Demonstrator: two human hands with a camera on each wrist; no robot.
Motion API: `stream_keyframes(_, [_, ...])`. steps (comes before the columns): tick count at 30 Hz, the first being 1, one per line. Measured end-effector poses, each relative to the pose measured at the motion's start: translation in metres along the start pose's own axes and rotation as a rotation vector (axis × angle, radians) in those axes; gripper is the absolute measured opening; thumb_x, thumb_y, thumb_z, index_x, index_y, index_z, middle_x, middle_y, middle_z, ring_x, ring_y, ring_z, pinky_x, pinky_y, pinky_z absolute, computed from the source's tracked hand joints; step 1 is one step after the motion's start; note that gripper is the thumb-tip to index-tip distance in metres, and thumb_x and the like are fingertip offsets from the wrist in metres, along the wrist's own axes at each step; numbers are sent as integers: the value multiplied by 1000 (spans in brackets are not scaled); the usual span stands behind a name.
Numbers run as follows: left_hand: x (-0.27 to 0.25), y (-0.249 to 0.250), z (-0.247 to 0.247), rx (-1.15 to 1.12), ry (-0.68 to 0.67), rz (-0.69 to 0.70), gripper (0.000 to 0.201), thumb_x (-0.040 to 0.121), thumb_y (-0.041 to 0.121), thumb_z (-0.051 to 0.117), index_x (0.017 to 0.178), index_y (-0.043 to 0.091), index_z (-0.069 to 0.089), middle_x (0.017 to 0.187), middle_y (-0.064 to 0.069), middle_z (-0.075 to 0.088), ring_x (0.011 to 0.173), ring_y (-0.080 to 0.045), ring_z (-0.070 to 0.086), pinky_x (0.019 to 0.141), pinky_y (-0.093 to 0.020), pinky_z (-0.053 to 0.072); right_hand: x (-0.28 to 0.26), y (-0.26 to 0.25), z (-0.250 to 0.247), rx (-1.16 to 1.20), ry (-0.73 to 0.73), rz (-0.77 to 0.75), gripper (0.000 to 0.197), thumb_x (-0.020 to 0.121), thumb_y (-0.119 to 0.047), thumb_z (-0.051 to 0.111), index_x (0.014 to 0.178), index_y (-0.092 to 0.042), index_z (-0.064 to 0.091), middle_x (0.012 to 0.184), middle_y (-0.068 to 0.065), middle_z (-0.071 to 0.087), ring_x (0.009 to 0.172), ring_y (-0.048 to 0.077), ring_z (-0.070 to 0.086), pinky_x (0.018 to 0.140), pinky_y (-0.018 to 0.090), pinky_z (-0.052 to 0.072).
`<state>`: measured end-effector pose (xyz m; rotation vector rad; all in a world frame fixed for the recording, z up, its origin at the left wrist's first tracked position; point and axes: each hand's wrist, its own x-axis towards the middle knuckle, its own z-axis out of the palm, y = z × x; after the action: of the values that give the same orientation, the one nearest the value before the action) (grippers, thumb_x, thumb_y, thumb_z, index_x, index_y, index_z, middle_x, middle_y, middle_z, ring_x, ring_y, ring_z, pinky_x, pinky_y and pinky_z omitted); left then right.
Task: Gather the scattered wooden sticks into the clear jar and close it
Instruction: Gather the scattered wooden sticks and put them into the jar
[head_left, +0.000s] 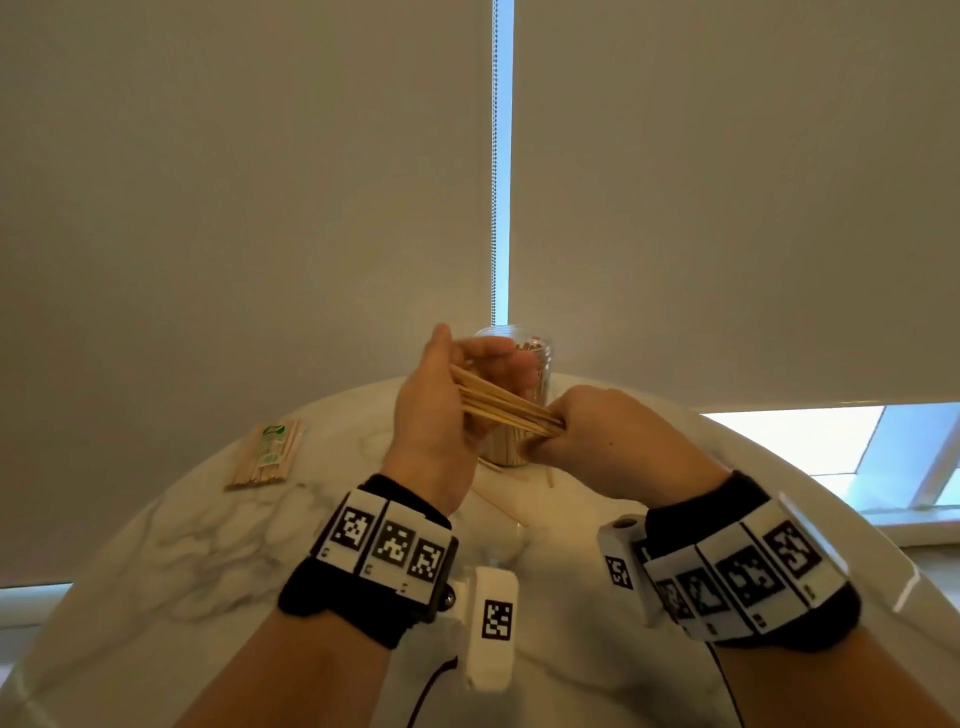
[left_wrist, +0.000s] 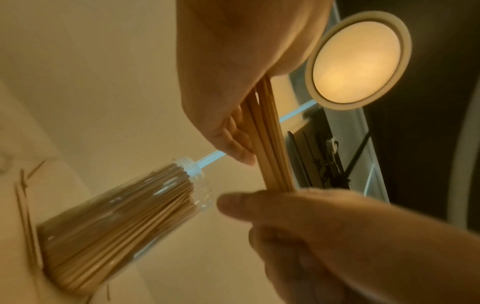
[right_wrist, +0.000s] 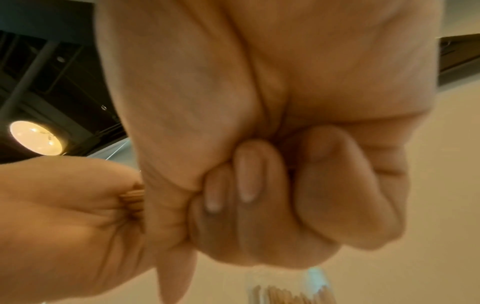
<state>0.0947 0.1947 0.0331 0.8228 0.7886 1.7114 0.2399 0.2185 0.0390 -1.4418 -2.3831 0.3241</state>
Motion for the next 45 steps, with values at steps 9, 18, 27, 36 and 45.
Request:
stream_keyframes(9, [3, 2, -2, 226, 0, 119, 30, 108, 23, 36, 117, 9, 61, 101, -13, 76, 96, -26, 73, 80, -36, 59, 2, 1, 1, -20, 42, 16, 30, 88, -44, 66, 71, -20, 65, 57, -4, 52, 54, 13, 51, 53, 26, 39])
stream_keyframes(18, [7, -6, -10, 618, 35, -3, 41, 93, 46, 62, 89, 7, 72, 73, -6, 71, 60, -21, 65, 59, -30, 56, 2, 1, 0, -3, 12, 66, 37, 88, -44, 66, 63, -23, 52, 56, -3, 48, 51, 13, 45, 50, 25, 32])
stream_keyframes(27, [12, -16, -19, 545, 99, 116, 38, 95, 42, 60, 83, 6, 67, 61, -3, 64, 49, -13, 58, 48, -25, 48, 3, -1, 2, 59, 92, -94, 35, 80, -61, 71, 82, -27, 62, 71, -7, 61, 62, 7, 54, 54, 24, 37])
stream_keyframes(36, [16, -15, -25, 1082, 119, 107, 58, 92, 58, 53, 58, 13, 67, 53, -1, 59, 57, -18, 55, 66, -32, 46, 2, 6, -4, 36, 131, -149, 45, 72, -69, 71, 78, -25, 66, 63, -7, 56, 56, 7, 49, 52, 24, 32])
stream_keyframes(45, [18, -19, -20, 758, 121, 45, 50, 100, 44, 50, 77, 4, 71, 42, 8, 47, 39, -8, 40, 48, -23, 33, 5, 0, 5, -114, 396, 26, 64, 97, -64, 34, 55, -19, 55, 50, -2, 50, 49, 12, 49, 48, 27, 28])
